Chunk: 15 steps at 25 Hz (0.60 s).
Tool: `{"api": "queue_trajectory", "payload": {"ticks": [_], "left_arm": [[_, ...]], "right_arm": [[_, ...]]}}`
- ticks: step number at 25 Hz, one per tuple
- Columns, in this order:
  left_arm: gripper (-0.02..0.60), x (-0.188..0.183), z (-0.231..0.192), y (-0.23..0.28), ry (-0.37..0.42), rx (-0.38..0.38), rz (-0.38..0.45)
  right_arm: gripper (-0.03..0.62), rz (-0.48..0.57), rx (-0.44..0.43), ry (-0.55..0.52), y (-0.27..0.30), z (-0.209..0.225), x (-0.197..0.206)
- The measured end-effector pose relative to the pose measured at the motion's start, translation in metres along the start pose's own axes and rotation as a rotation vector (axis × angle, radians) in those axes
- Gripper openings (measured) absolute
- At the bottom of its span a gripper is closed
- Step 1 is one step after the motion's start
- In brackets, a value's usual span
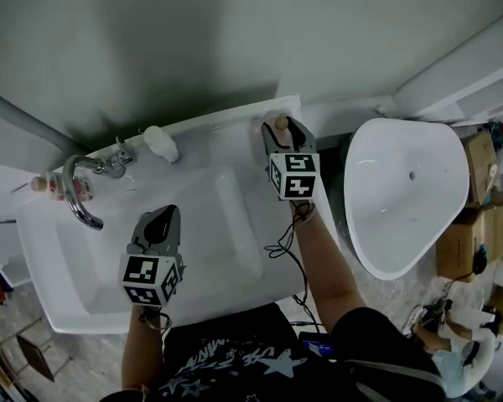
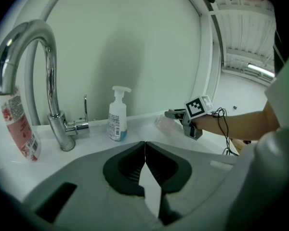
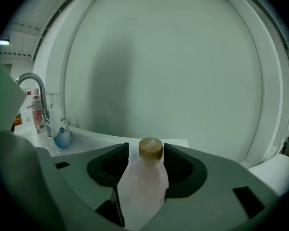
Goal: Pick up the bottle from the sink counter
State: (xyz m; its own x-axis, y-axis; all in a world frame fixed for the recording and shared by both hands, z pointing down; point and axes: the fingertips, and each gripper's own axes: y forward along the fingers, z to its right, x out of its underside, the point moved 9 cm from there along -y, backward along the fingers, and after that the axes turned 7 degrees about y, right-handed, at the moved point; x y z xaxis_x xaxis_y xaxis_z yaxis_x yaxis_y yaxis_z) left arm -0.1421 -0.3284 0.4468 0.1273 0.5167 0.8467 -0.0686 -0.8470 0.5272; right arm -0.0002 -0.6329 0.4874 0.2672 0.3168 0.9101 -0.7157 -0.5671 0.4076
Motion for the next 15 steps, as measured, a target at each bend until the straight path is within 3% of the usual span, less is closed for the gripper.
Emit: {"api": "queue_trajectory", "payload": {"ticks": [7,15], "left_arm": [[0.020,0.006,0.003,0.003,-0.006,0.003,-0.020],[0.020,0.012,-0.001,-0.008,-0.004,0.019,-0.010]], "right_arm": [[0.148,-0.018,0.015,-0.008,0.009,0.006,0.002],[0.140,-0.021,0.015,-0.020,0.000,-0.005,-0.005]]}}
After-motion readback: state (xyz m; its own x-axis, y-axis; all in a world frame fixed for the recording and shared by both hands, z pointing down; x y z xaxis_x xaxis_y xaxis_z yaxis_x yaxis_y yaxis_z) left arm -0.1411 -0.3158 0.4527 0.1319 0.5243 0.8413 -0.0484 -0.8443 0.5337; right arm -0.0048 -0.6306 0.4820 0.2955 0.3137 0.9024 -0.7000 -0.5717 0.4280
